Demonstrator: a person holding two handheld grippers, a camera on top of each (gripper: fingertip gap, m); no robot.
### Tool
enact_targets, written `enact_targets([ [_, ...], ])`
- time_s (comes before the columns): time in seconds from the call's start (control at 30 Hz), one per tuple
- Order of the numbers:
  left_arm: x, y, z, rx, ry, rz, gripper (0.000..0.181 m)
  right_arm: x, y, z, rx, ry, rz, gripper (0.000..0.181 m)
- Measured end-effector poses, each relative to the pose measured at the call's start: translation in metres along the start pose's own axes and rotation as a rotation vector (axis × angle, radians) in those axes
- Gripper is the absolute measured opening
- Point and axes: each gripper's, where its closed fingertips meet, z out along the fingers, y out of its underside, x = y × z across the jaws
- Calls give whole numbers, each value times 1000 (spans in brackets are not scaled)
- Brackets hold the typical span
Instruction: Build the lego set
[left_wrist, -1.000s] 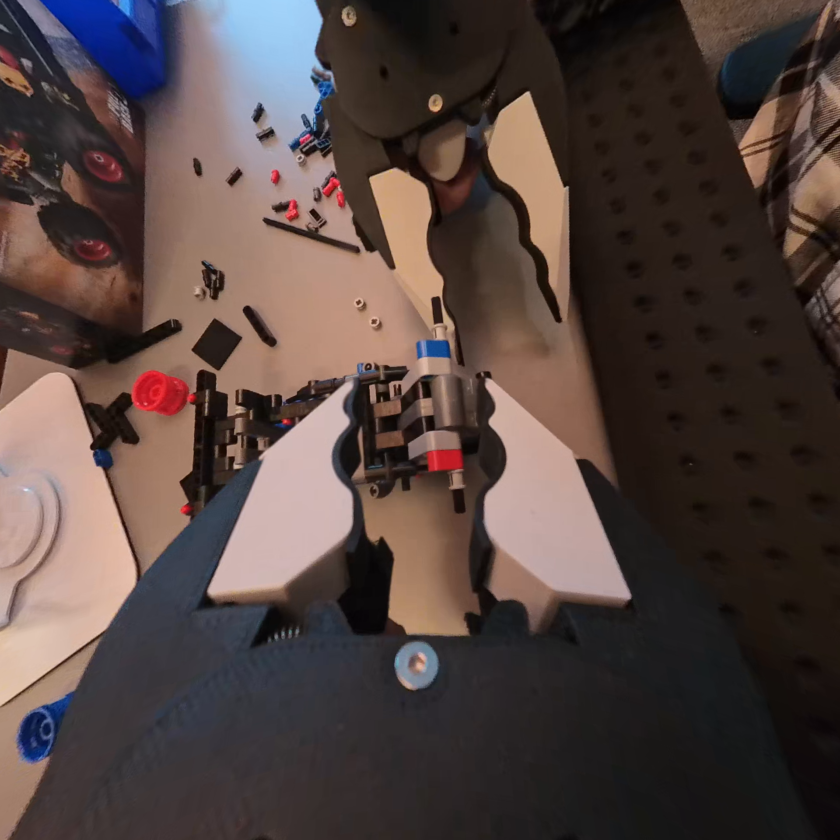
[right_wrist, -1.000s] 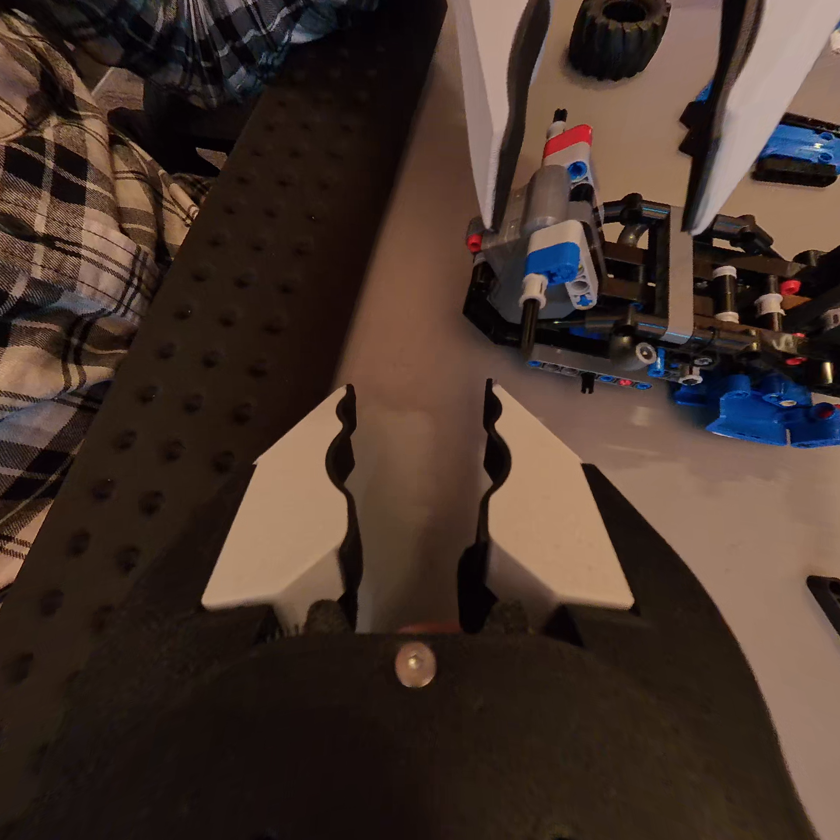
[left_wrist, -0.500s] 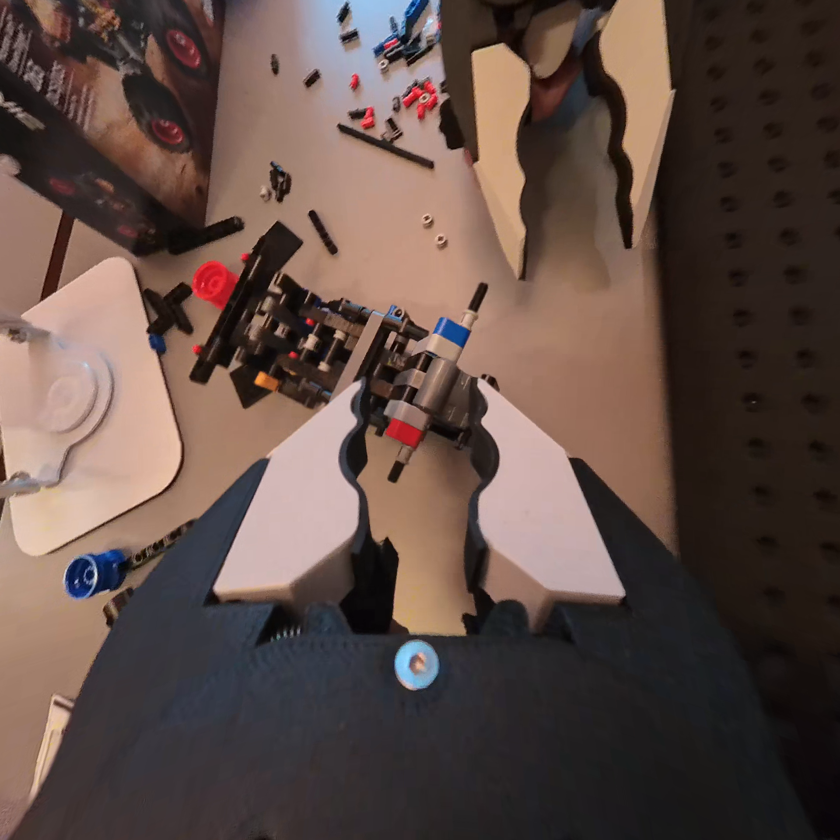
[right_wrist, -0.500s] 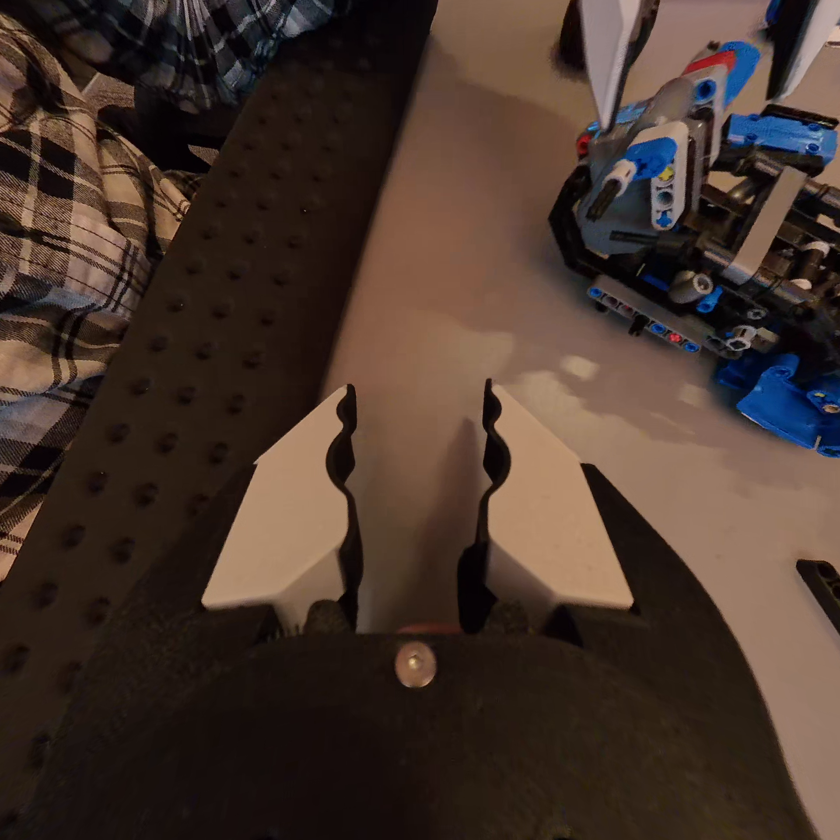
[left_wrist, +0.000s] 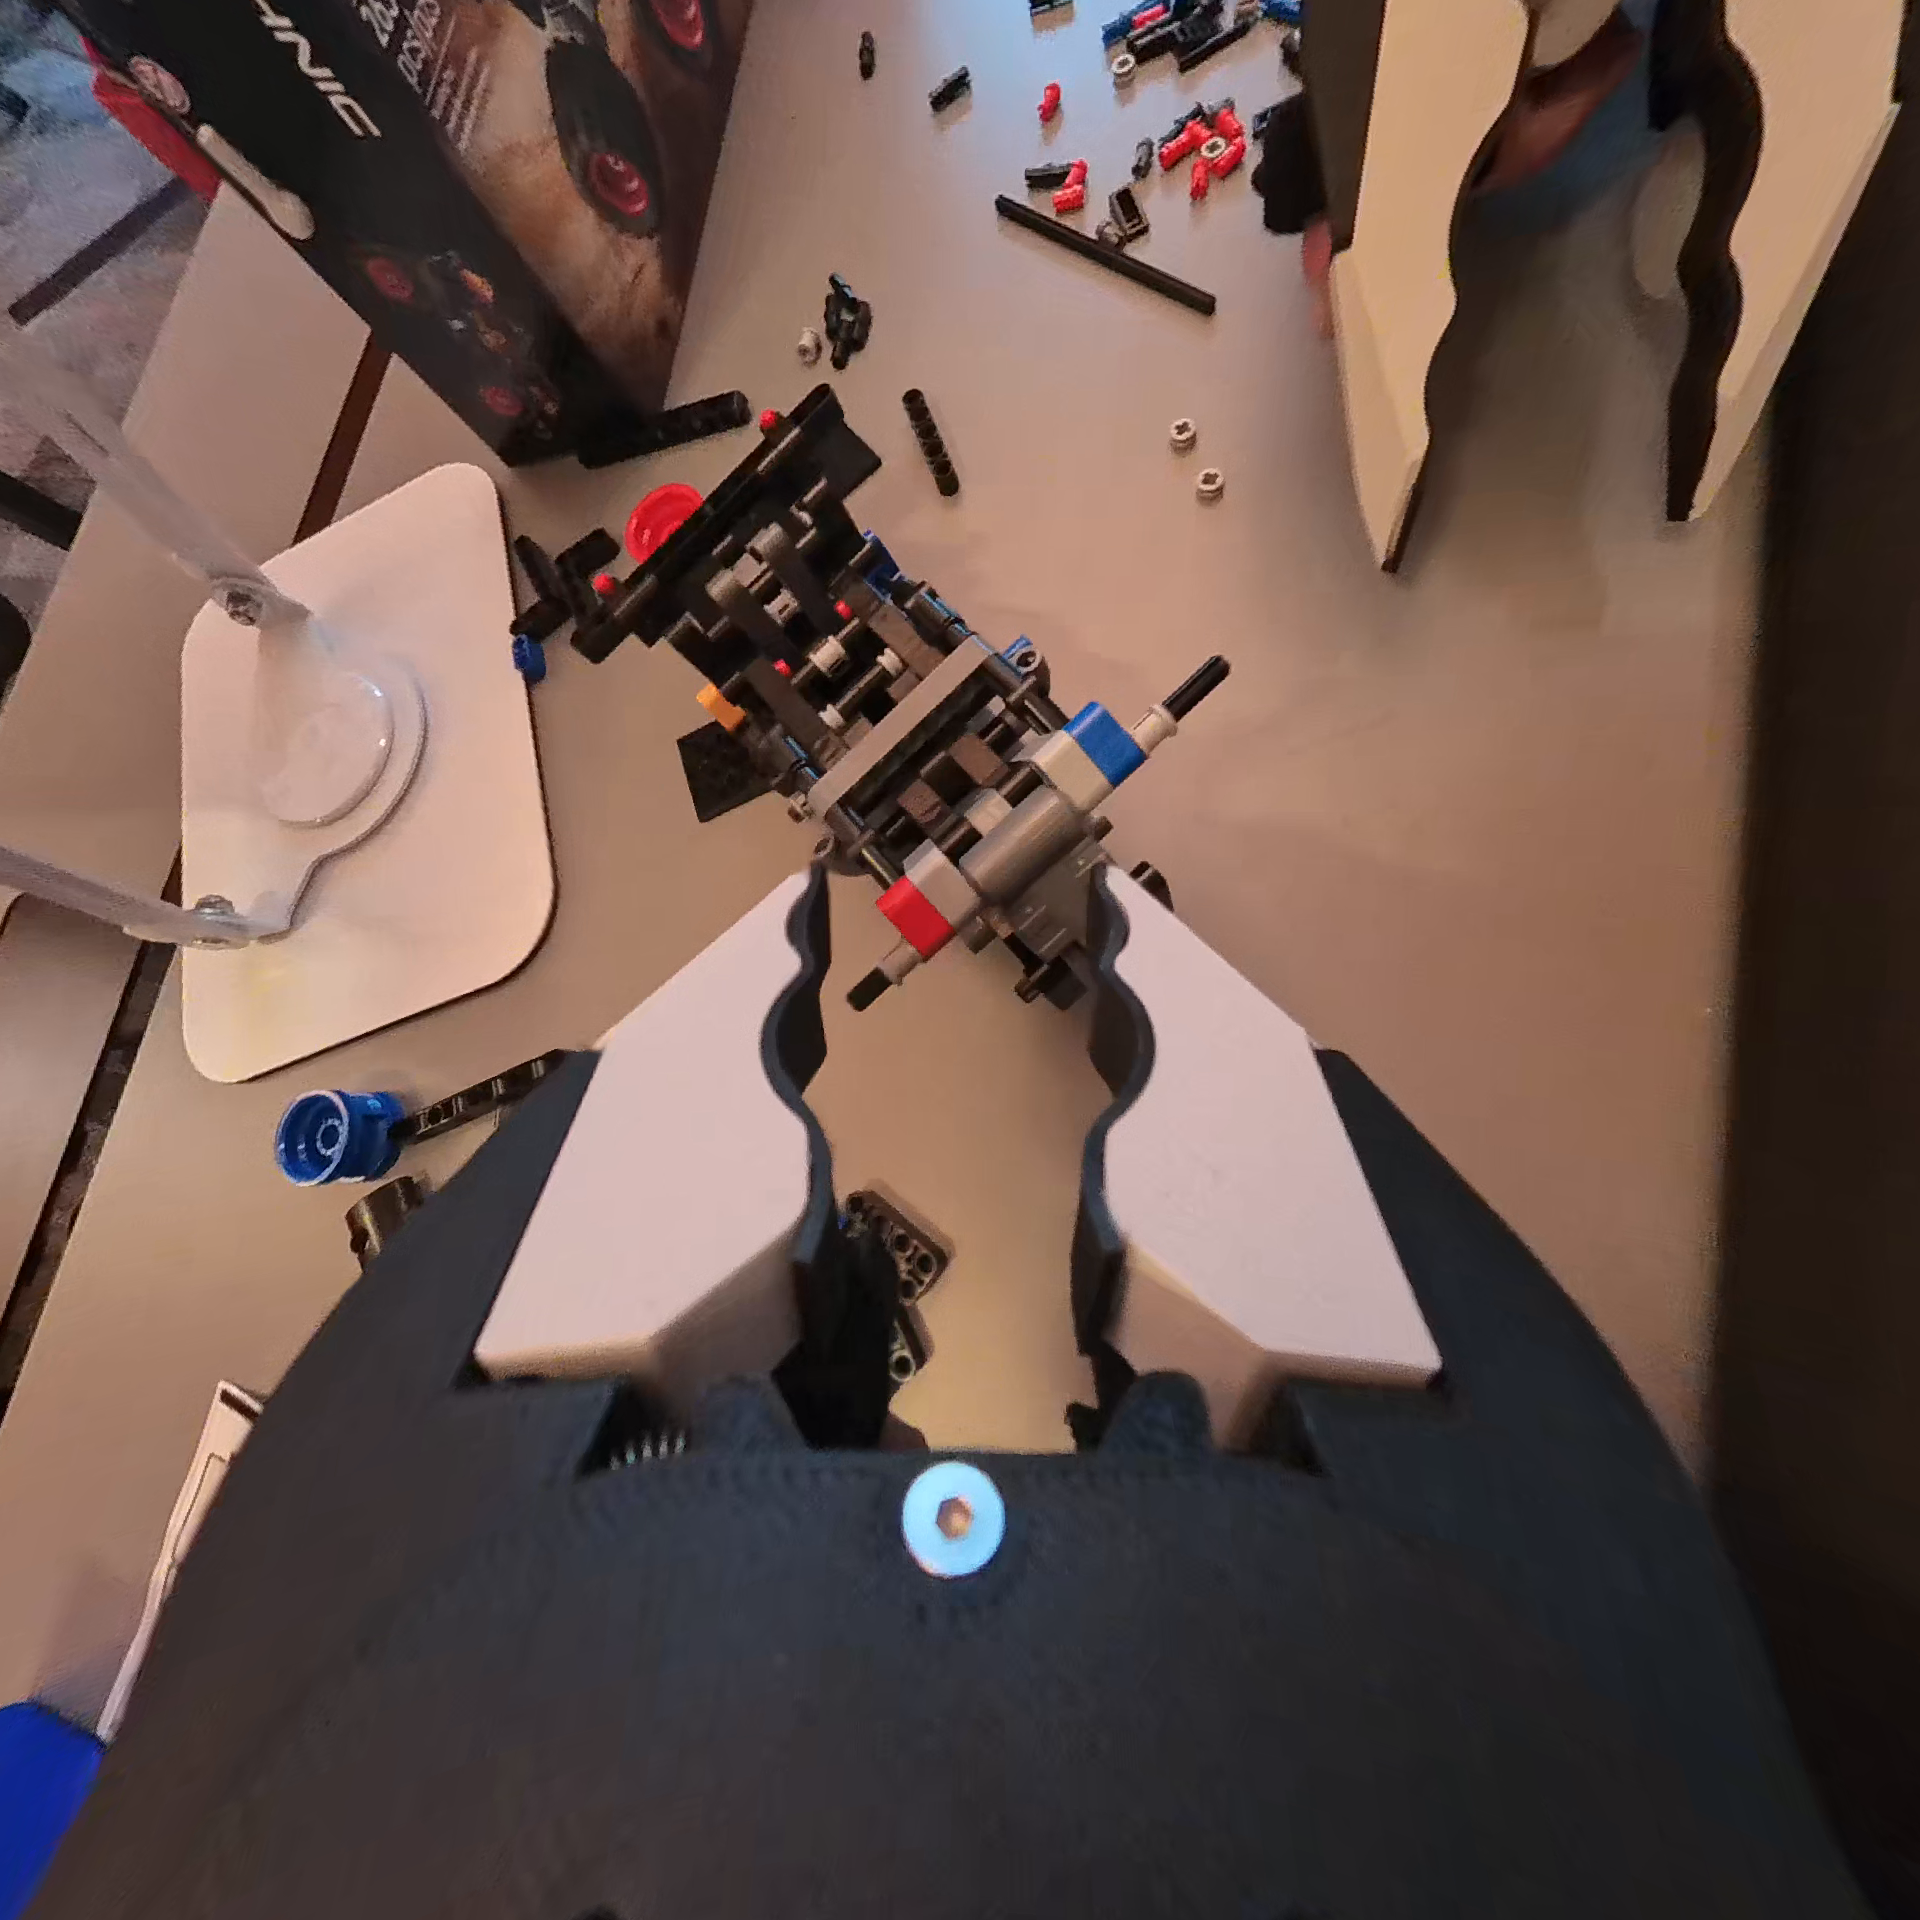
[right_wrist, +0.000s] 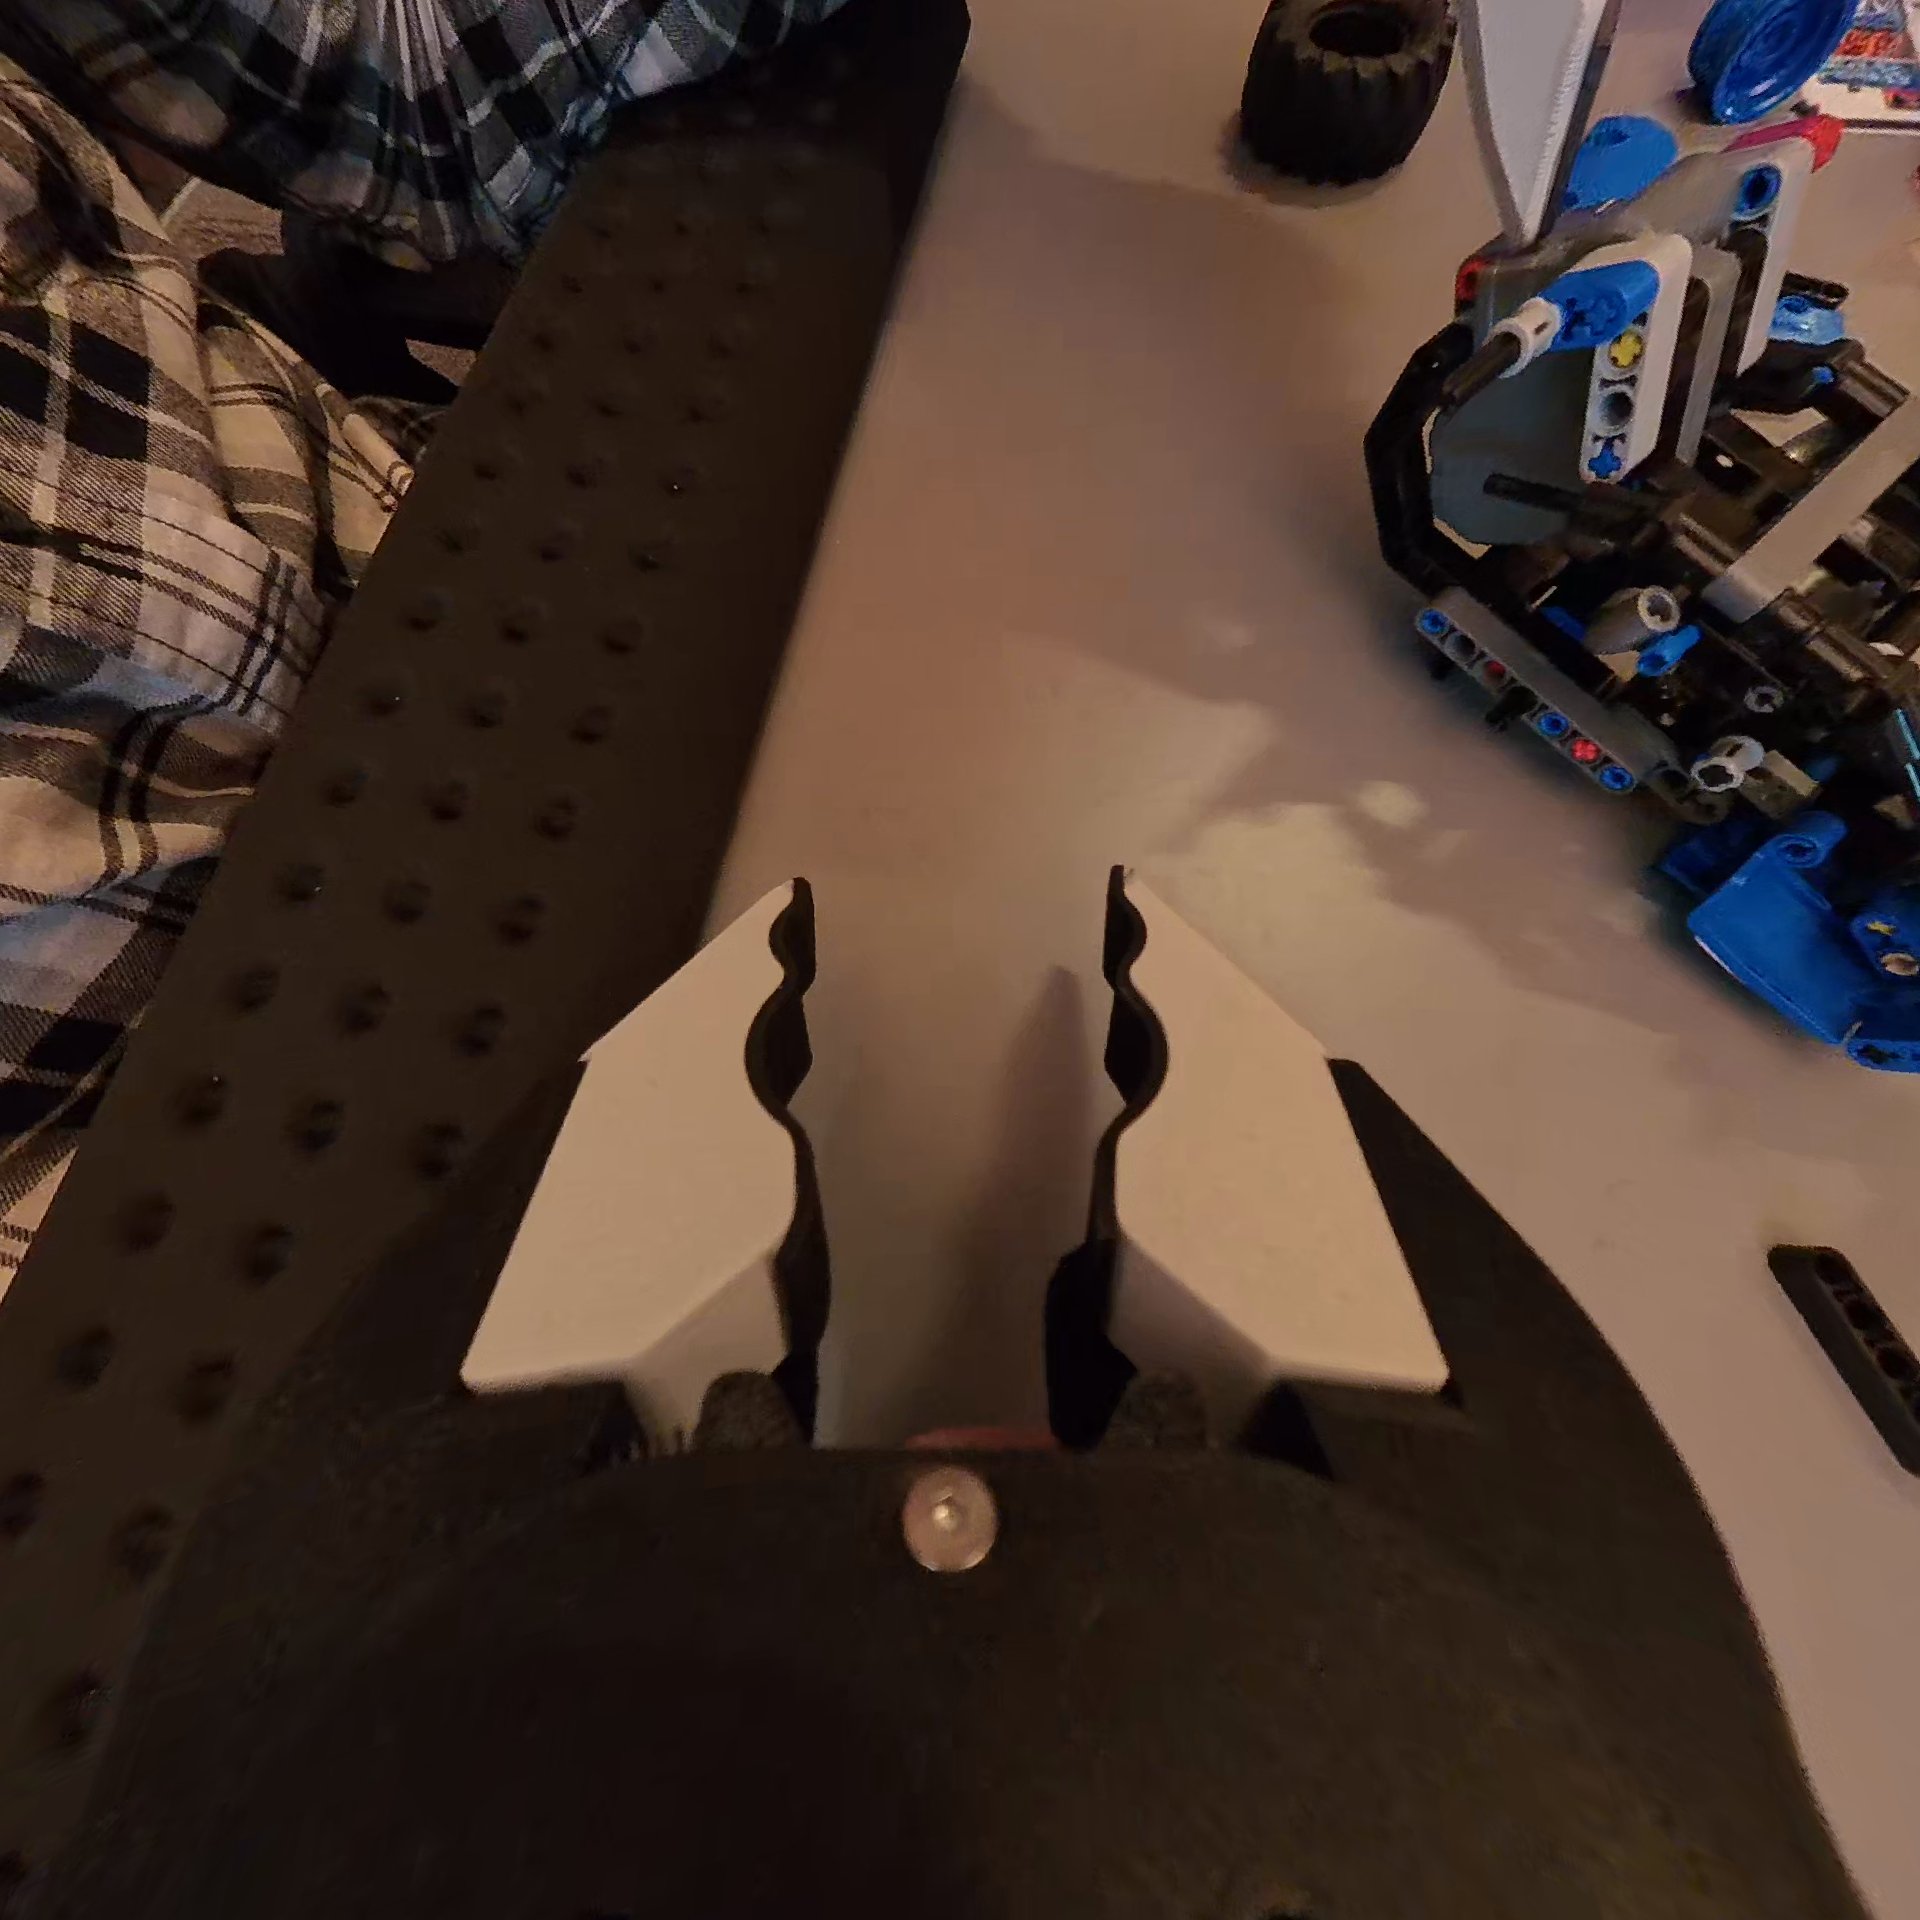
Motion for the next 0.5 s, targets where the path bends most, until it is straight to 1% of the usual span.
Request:
enact_targets([
  [0.13,1,1,-1,1,4,-3,55,3,0,-2,4,12,1,54],
  [0.23,6,-6,1,32,21,11,62,7,-1,-4,8,26,5,54],
  [0.3,10,-6,5,20,32,28,62,9,-1,-5,15,31,13,54],
  [0.4,13,2,14,-35,44,45,56,14,0,-6,9,50,19,54],
  [0.5,12,3,14,-35,46,31,56,17,-1,-8,18,64,27,54],
])
